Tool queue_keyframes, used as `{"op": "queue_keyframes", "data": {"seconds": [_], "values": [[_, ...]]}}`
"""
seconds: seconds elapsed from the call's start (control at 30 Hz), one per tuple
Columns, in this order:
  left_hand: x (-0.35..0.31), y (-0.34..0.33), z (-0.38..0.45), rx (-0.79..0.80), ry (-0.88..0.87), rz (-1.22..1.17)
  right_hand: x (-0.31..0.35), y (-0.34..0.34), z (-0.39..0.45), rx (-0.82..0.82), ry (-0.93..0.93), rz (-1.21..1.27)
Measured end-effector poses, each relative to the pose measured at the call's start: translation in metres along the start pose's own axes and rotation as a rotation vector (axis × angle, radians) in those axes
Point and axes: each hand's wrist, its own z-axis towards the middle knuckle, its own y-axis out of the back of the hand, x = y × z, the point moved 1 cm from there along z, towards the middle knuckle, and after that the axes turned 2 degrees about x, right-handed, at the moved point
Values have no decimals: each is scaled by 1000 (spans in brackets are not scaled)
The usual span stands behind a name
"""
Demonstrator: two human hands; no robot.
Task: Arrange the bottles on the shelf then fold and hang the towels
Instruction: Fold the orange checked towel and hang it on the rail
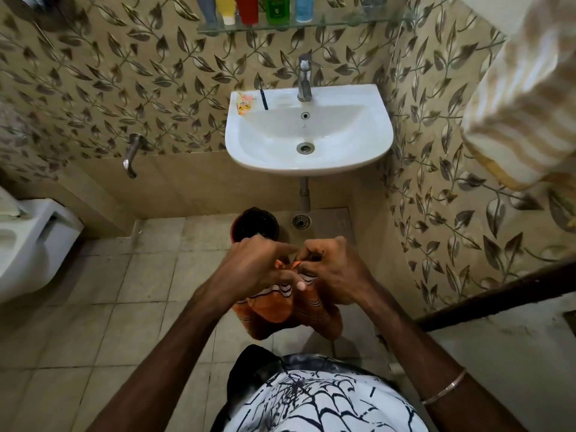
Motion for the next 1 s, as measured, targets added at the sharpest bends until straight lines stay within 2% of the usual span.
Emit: {"op": "queue_keyframes", "data": {"seconds": [0.13,0.4,0.77,1.0], "values": [[1,-7,3,-76,-2,-23,0,4,-2,-15,-12,37],[-3,0,3,-236,-64,93,-6,3,1,4,-59,117],[4,13,-12,-284,-131,67,-16,3,13,276,-180,86],[15,29,-29,-326,-216,1,-31,2,10,239,-262,186]]}}
